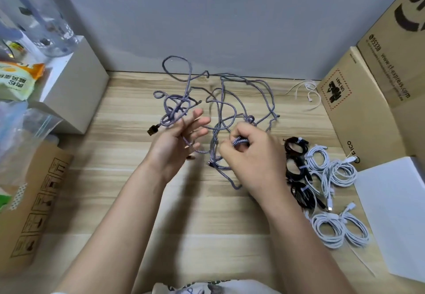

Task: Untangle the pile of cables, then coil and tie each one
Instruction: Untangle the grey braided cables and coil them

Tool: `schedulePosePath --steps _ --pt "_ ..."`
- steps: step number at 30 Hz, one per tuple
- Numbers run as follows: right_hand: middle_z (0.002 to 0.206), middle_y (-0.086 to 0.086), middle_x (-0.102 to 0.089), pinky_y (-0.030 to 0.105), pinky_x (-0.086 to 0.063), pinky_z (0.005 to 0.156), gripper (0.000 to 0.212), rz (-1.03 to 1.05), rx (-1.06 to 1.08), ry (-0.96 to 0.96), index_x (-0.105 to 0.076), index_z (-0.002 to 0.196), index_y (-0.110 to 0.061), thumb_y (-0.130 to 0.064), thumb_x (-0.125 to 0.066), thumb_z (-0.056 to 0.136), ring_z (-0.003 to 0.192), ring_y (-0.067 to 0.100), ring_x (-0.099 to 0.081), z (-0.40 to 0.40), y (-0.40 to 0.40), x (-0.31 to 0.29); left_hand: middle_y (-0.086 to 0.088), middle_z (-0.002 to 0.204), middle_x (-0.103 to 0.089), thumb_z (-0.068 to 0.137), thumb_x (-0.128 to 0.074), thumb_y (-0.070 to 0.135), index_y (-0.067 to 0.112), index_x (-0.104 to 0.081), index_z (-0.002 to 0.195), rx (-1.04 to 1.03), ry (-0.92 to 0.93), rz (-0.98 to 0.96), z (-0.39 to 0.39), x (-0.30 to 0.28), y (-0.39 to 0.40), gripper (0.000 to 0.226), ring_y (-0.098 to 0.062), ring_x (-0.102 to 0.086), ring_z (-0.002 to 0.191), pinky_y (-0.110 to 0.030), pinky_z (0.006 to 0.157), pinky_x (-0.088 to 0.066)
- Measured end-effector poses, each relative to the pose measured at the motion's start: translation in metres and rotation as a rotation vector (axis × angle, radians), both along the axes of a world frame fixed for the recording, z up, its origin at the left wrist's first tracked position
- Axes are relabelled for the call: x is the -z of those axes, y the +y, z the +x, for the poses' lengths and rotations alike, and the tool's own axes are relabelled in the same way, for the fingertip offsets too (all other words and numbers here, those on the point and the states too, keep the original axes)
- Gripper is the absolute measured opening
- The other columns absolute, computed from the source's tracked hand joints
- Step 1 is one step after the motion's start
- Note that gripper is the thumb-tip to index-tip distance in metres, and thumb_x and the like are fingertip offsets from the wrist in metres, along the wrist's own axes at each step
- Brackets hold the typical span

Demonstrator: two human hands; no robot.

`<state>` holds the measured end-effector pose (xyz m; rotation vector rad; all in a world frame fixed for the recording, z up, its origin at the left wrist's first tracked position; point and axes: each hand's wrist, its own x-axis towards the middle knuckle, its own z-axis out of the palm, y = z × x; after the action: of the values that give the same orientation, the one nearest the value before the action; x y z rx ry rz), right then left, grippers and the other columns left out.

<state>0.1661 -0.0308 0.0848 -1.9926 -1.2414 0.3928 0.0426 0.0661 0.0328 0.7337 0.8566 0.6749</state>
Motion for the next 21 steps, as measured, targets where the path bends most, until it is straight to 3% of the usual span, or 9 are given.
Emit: schedulePosePath --steps 2,5,8,11,13,15,17,19,21 --pt "0.060 -0.004 -0.057 0.034 -0.043 0.061 0.036 -0.069 -0.069 -0.033 -0.041 0.066 -0.027 -0.051 -0.068 0.071 0.071 0.027 -0.055 -0.007 0.007 0.005 0.007 0.100 -0.070 0.096 -0.031 0.027 0.020 -0.057 0.120 0.007 -0.006 0.050 0.008 -0.005 -0.011 0.036 -0.009 -0.058 0.090 -0.026 0.076 -0.041" --pt "0.082 -0.007 -0.062 0.030 -0.035 0.062 0.038 -0.141 -0.152 -0.056 -0.045 0.079 -0.029 -0.056 -0.070 0.069 0.085 0.019 -0.059 -0.014 0.015 0.012 0.001 0.102 -0.065 0.098 -0.029 0.019 0.017 -0.054 0.122 -0.001 -0.076 0.035 0.015 -0.011 -0.025 0.035 -0.007 -0.065 0.084 -0.019 0.067 -0.051" --pt "0.078 -0.007 -0.062 0.032 -0.044 0.066 0.035 -0.153 -0.214 0.081 -0.053 0.087 -0.032 -0.049 -0.076 0.066 0.080 0.019 -0.059 -0.013 0.019 0.016 -0.003 0.107 -0.061 0.095 -0.032 0.023 0.018 -0.056 0.113 0.014 -0.139 -0.011 0.014 -0.013 -0.032 0.030 -0.011 -0.057 0.099 -0.020 0.076 -0.050" --pt "0.079 -0.010 -0.059 0.038 -0.049 0.077 0.032 -0.188 -0.248 0.224 -0.058 0.089 -0.034 -0.038 -0.080 0.066 0.083 0.023 -0.060 -0.008 0.020 0.022 0.000 0.119 -0.053 0.099 -0.028 0.026 0.020 -0.043 0.135 0.016 -0.132 -0.047 0.012 -0.009 -0.034 0.040 -0.012 -0.044 0.112 -0.018 0.073 -0.049" --pt "0.083 -0.007 -0.062 0.037 -0.049 0.079 0.032 -0.203 -0.265 0.243 -0.061 0.090 -0.032 -0.033 -0.082 0.066 0.087 0.024 -0.061 -0.007 0.021 0.025 0.001 0.117 -0.054 0.099 -0.027 0.027 0.021 -0.038 0.141 0.048 -0.145 -0.046 0.011 -0.008 -0.037 0.044 -0.013 -0.043 0.112 -0.023 0.079 -0.046" --pt "0.074 -0.005 -0.062 0.033 -0.047 0.071 0.030 -0.211 -0.267 0.240 -0.063 0.092 -0.028 -0.030 -0.081 0.068 0.075 0.020 -0.059 -0.006 0.021 0.028 0.006 0.104 -0.064 0.098 -0.029 0.026 0.026 -0.050 0.131 0.080 -0.145 -0.040 0.011 -0.011 -0.040 0.039 -0.009 -0.054 0.100 -0.023 0.077 -0.048" --pt "0.057 -0.005 -0.053 0.030 -0.041 0.059 0.029 -0.243 -0.244 0.229 -0.065 0.094 -0.026 -0.028 -0.078 0.068 0.056 0.014 -0.050 -0.004 0.020 0.030 0.007 0.090 -0.069 0.098 -0.032 0.023 0.026 -0.069 0.104 0.155 -0.131 -0.002 0.009 -0.014 -0.042 0.038 -0.006 -0.063 0.079 -0.021 0.064 -0.051" --pt "0.064 0.001 -0.064 0.033 -0.049 0.064 0.032 -0.257 -0.227 0.293 -0.066 0.093 -0.025 -0.030 -0.071 0.061 0.062 0.020 -0.058 -0.004 0.021 0.034 -0.002 0.086 -0.063 0.088 -0.050 0.027 0.020 -0.068 0.097 0.243 -0.031 0.058 0.006 -0.014 -0.042 0.021 -0.013 -0.059 0.077 -0.022 0.066 -0.047" --pt "0.072 0.009 -0.069 0.036 -0.050 0.063 0.036 -0.263 -0.211 0.370 -0.066 0.088 -0.025 -0.033 -0.059 0.053 0.061 0.023 -0.058 -0.006 0.020 0.037 -0.011 0.088 -0.049 0.077 -0.061 0.037 0.013 -0.058 0.104 0.338 0.183 0.159 0.000 -0.014 -0.038 0.037 -0.019 -0.047 0.082 -0.028 0.078 -0.041"
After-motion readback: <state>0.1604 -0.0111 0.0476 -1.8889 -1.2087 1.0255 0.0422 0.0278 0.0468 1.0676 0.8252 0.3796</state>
